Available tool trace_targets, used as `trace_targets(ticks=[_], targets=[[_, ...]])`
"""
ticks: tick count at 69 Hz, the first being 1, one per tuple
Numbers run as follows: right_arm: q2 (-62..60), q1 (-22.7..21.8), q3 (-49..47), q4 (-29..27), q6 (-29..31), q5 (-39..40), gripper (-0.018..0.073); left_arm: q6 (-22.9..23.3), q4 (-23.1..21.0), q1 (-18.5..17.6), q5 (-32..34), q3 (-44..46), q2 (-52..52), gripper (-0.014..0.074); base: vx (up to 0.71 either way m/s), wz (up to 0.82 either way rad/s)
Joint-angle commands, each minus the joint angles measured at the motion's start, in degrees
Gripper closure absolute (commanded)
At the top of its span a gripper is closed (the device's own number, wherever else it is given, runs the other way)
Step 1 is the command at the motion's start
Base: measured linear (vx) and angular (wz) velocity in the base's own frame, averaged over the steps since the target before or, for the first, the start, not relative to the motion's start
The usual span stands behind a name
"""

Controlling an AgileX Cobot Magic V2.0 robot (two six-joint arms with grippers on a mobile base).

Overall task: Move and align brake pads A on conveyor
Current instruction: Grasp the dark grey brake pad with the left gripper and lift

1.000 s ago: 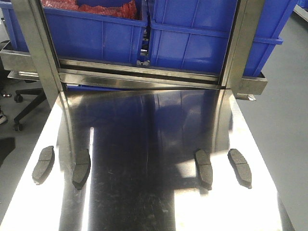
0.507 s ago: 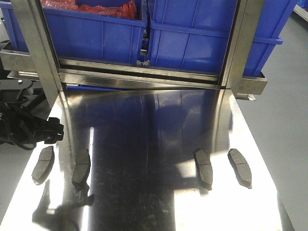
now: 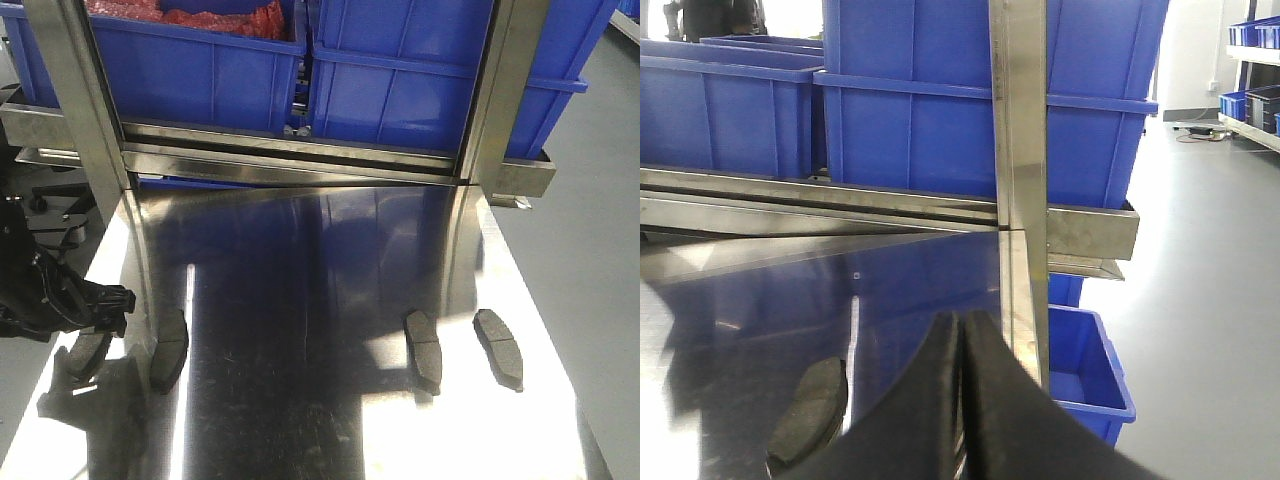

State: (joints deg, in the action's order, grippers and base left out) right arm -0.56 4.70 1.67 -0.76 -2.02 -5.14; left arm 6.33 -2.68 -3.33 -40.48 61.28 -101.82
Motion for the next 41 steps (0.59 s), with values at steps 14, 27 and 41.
trace_targets(ticks=[14, 27, 41], targets=[[-0.88, -0.09, 1.11, 0.14, 0.21, 4.62, 0.0569, 0.42, -0.27, -0.16, 0.73, 1.76, -0.04, 0.0008, 0.00, 0.00], [-0.88, -0.09, 1.11, 0.14, 0.21, 4.62, 0.0569, 0.42, -0.27, -0.16, 0.79, 1.76, -0.12, 0.0011, 0.00, 0.00], [-0.88, -0.09, 1.11, 0.14, 0.21, 4.62, 0.0569, 0.30, -0.27, -0.16, 0.85, 1.76, -0.12, 0.0074, 0.00, 0.00]])
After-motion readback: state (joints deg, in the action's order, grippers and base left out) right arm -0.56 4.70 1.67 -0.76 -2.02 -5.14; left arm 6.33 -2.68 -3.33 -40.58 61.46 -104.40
